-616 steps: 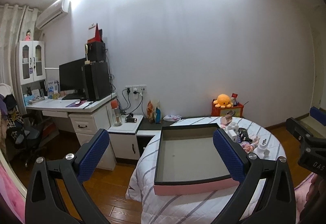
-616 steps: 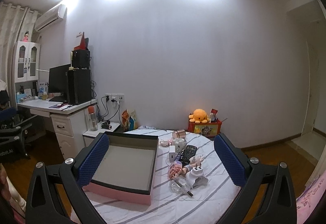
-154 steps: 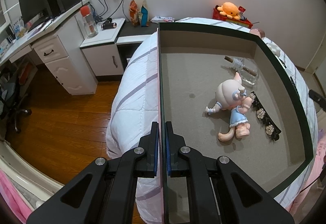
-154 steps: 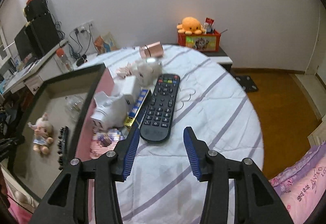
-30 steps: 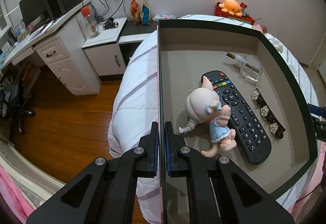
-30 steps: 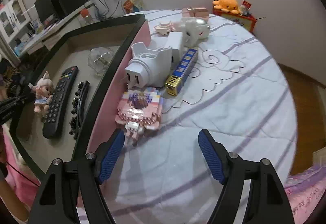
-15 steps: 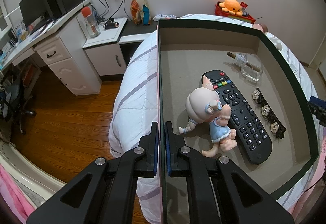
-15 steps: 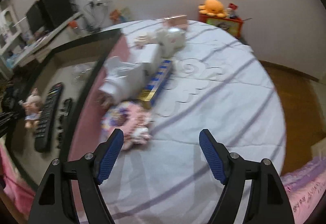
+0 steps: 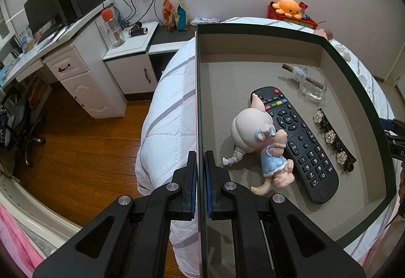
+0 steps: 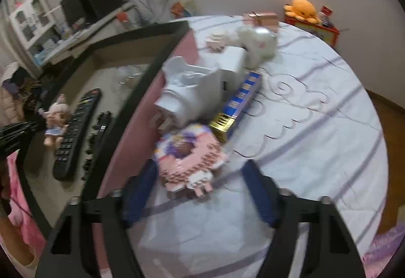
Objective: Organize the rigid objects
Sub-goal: 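Move the right gripper to the pink block figure and close on it, then carry the pink block figure into the tray with the right gripper and release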
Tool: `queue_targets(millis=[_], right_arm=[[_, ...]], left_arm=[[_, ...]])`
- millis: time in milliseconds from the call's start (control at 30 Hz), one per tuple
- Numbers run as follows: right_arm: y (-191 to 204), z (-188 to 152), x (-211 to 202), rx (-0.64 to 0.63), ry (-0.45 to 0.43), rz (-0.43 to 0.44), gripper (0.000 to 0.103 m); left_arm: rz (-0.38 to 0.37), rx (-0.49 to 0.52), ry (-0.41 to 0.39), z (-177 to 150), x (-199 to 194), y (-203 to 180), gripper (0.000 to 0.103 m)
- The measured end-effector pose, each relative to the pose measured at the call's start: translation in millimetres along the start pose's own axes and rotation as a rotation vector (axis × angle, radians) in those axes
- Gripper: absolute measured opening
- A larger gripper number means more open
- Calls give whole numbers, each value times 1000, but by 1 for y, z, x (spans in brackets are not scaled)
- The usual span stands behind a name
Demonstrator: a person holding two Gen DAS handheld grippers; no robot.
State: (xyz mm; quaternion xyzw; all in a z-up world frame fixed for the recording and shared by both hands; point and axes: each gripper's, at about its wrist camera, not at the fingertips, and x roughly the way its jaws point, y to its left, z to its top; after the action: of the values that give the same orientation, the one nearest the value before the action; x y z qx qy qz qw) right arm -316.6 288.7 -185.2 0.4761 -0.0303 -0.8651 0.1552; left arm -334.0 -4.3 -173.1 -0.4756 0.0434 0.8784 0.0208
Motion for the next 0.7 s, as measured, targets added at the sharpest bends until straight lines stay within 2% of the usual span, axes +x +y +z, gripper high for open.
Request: queue_targets(millis=[167, 367, 467, 533, 600, 700], right_arm=[[5, -4, -2, 1, -12, -13, 52], [-15, -27, -23, 163, -51, -172, 50], [-14, -34, -25, 182, -71, -209, 51], [-10, -32, -22, 164, -65, -225, 56], [-7, -28, -20, 148, -69, -243, 66], [-6, -19, -16, 105, -65, -316, 67]], left_arm=[[0, 1, 0, 0, 0, 0, 5], [-1, 2, 0, -2, -1, 0, 5], [-3, 1, 0, -2, -1, 0, 5], [-4, 1, 1, -2, -1, 0, 5], [-6, 0, 2, -1, -1, 1, 5], [-6, 0, 3, -1, -1, 1, 5]])
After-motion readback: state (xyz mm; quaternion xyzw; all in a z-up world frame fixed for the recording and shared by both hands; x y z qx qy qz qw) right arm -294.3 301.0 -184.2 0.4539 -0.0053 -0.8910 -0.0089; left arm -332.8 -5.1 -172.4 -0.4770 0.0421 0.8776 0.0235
